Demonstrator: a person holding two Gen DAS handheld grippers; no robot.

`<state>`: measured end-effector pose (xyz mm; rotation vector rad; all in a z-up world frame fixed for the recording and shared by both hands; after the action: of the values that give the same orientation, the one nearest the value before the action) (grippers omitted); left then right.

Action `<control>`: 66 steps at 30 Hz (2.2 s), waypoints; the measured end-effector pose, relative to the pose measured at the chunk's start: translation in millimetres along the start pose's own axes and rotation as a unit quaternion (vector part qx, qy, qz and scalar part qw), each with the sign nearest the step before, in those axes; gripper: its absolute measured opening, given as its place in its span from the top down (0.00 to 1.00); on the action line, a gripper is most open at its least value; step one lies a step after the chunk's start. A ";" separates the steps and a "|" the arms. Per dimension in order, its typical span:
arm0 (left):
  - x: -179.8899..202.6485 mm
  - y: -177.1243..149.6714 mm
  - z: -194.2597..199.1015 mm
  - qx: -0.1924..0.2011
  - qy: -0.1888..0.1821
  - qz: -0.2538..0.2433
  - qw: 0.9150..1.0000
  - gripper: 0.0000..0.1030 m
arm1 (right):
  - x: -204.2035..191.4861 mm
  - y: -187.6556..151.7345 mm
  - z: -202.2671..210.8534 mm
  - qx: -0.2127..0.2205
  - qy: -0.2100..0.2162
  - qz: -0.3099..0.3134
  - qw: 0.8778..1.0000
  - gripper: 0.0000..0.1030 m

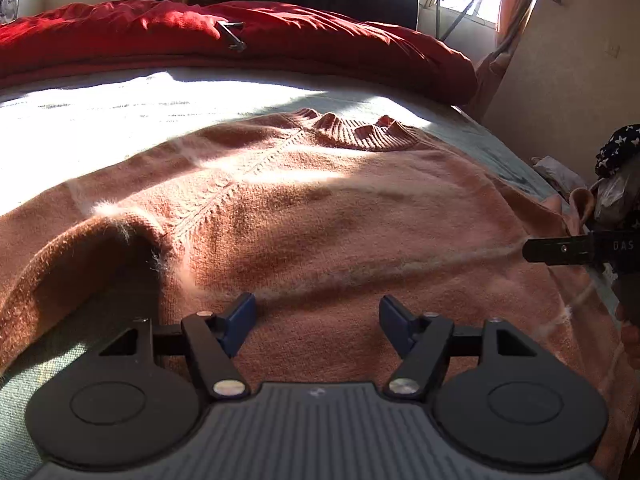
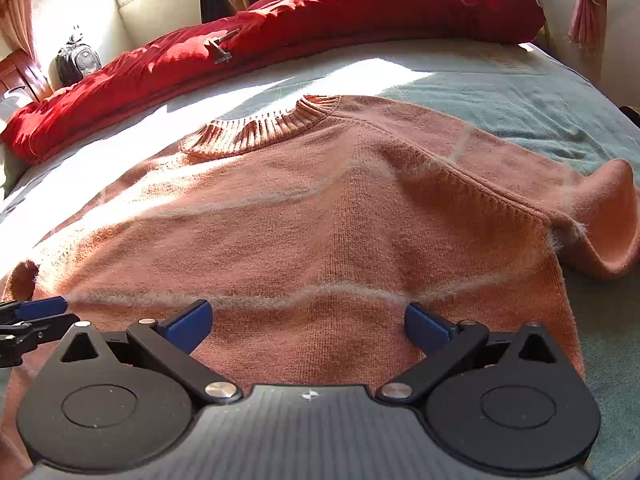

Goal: Fold clothes

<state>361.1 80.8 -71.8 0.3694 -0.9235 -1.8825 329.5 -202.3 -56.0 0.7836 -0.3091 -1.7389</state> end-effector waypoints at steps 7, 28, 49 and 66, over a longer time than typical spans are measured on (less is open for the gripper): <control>-2.6 1.9 -1.1 -0.001 -0.006 0.023 1.000 0.30 | 39.3 -1.5 64.1 0.059 0.002 -0.078 0.995 0.00; 46.1 0.8 30.9 -0.023 0.132 0.069 0.989 0.26 | 193.8 33.6 77.5 0.099 -0.202 -0.009 0.974 0.00; 130.6 25.9 32.0 -0.033 0.171 0.030 0.984 0.24 | 285.3 164.8 31.5 0.056 0.066 -0.140 0.986 0.05; 107.6 11.4 31.4 -0.012 0.112 0.041 0.993 0.24 | 249.2 51.2 71.2 -0.022 -0.020 -0.084 0.996 0.00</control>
<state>297.4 -1.2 -28.2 0.5090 -0.7529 -1.7365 289.6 -463.4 -59.5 0.7610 -0.2380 -1.9143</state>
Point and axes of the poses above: each gripper's, at about its wrist camera, not at the fingertips, and z roughly against the way its jaws point, x to its right, y to its top, the point moved 5 cm from there along -z, roughly the way its jaws point, and after that the axes turned 10 degrees about -z, right-handed, at the moved point
